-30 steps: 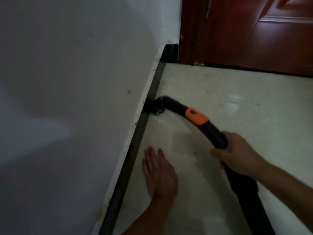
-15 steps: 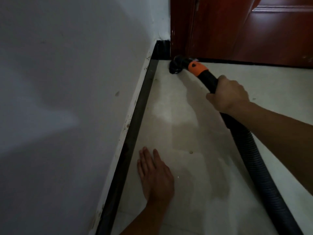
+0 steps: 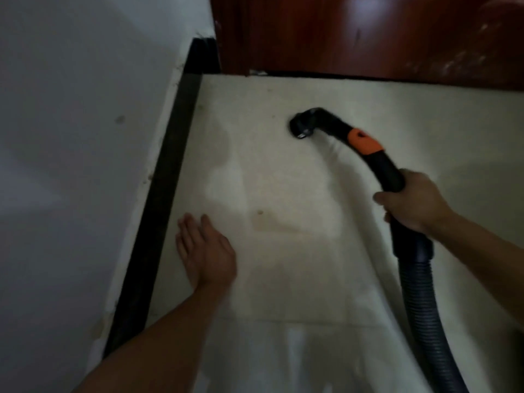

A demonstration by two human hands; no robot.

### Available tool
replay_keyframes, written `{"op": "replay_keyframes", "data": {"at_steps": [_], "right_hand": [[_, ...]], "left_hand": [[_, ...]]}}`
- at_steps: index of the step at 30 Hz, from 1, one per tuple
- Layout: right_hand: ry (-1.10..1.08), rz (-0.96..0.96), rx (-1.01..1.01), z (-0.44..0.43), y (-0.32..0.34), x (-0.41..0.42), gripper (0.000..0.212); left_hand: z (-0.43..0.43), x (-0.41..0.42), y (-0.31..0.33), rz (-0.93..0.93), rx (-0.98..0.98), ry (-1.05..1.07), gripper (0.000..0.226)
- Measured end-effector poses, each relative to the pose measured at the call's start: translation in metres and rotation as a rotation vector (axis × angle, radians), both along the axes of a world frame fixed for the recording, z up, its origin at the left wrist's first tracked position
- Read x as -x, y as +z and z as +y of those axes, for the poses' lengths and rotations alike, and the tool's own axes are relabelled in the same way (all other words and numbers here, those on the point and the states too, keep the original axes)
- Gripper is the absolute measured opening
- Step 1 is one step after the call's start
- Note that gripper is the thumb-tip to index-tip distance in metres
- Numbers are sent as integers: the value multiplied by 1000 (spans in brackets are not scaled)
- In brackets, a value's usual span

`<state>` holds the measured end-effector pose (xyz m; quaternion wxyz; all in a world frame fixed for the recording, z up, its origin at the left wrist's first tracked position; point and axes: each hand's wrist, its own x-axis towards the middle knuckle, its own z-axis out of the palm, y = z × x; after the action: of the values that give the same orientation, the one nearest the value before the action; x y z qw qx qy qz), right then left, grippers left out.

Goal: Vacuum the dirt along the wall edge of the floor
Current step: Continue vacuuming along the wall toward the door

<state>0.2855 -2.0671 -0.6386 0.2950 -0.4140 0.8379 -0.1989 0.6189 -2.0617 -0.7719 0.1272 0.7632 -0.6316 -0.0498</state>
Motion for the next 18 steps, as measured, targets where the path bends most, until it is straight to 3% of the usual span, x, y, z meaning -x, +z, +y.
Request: {"op": "replay_keyframes", "data": {"at_steps": [5, 11, 18], "right_hand": [[137, -36, -54, 101, 6, -15, 22], [85, -8, -95, 224, 27, 8, 21], [191, -88, -220, 333, 26, -20, 23]], "left_hand": [[2, 1, 3, 28, -19, -13, 56], [12, -10, 7, 27, -61, -119, 47], [116, -48, 23, 0, -145, -330, 43]]}}
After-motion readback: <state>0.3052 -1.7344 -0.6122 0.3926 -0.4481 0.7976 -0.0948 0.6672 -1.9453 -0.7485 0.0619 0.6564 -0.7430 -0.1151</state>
